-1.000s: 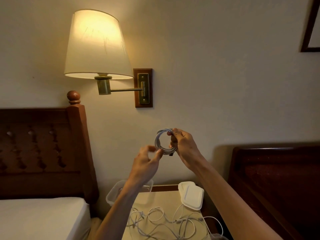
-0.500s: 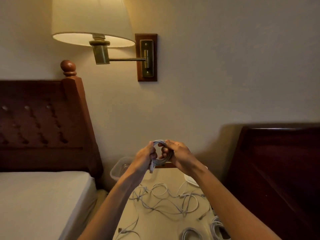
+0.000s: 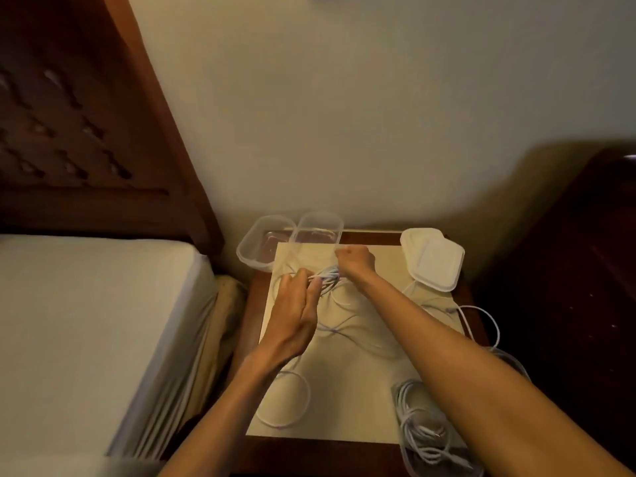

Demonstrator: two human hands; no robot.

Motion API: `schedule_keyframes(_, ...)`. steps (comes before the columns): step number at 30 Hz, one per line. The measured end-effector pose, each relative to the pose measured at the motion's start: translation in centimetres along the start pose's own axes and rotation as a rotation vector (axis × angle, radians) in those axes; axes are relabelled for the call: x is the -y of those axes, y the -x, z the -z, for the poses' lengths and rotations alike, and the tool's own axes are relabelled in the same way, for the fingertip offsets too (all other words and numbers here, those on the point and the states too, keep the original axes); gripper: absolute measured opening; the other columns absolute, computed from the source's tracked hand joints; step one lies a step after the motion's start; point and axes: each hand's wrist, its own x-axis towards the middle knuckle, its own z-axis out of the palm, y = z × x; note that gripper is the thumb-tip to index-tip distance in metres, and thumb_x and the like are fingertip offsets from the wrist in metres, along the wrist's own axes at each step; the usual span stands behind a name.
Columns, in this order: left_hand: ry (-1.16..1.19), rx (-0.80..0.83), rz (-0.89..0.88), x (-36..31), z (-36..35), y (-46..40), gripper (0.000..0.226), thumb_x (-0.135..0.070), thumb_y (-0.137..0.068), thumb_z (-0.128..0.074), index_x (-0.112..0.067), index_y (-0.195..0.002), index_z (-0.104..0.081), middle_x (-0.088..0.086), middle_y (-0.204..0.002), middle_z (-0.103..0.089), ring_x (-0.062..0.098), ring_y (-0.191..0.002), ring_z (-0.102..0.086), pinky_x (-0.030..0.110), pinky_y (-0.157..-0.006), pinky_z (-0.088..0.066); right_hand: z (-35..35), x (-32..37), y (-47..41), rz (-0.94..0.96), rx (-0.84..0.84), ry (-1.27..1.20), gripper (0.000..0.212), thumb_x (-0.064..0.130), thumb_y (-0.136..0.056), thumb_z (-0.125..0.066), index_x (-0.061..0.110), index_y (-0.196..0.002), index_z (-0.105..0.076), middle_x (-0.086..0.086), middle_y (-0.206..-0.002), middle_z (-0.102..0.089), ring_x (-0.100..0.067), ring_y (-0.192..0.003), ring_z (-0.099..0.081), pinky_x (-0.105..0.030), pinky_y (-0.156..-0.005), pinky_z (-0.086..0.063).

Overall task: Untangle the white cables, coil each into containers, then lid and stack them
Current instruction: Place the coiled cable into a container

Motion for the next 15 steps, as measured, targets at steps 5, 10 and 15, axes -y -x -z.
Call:
schedule_keyframes(5, -0.177, 0.013, -0.169, 3.0, -0.4, 0.5, 0.018, -0.034, -0.103, -0.036, -0.026, -0.09, -0.045, -0.012, -0.086, -0.043, 0.016, -0.081, -0.037, 0.026, -0.073, -0.034, -3.3, -0.9, -4.8, -0.088, -0.042, 0.05, 0.048, 0.043, -0.093, -0.058, 0.002, -0.115, -0.065, -0.017, -0.113, -0.069, -0.031, -0.103, -0.065, -0.033, -0.086, -0.05)
schedule_keyframes(10, -0.228, 0.014, -0.209, 3.8, -0.4, 0.3, 0.015, -0.035, -0.103, -0.037, -0.026, -0.096, -0.048, -0.011, -0.091, -0.045, 0.015, -0.083, -0.037, 0.03, -0.072, -0.036, -4.0, -1.1, -6.8, -0.125, -0.105, 0.024, 0.025, 0.017, -0.088, -0.069, -0.001, -0.106, -0.067, -0.016, -0.108, -0.067, -0.03, -0.083, -0.071, -0.039, -0.077, -0.06)
schedule_keyframes(15, -0.247, -0.01, -0.239, 3.5, -0.6, 0.3, 0.023, -0.033, -0.101, -0.041, -0.018, -0.102, -0.059, -0.007, -0.098, -0.052, 0.014, -0.087, -0.04, 0.028, -0.076, -0.038, -1.6, -1.1, -5.0, -0.021, -0.13, -0.003, 0.022, 0.021, -0.094, -0.062, 0.002, -0.093, -0.071, -0.011, -0.085, -0.074, -0.015, -0.061, -0.071, -0.032, -0.076, -0.059)
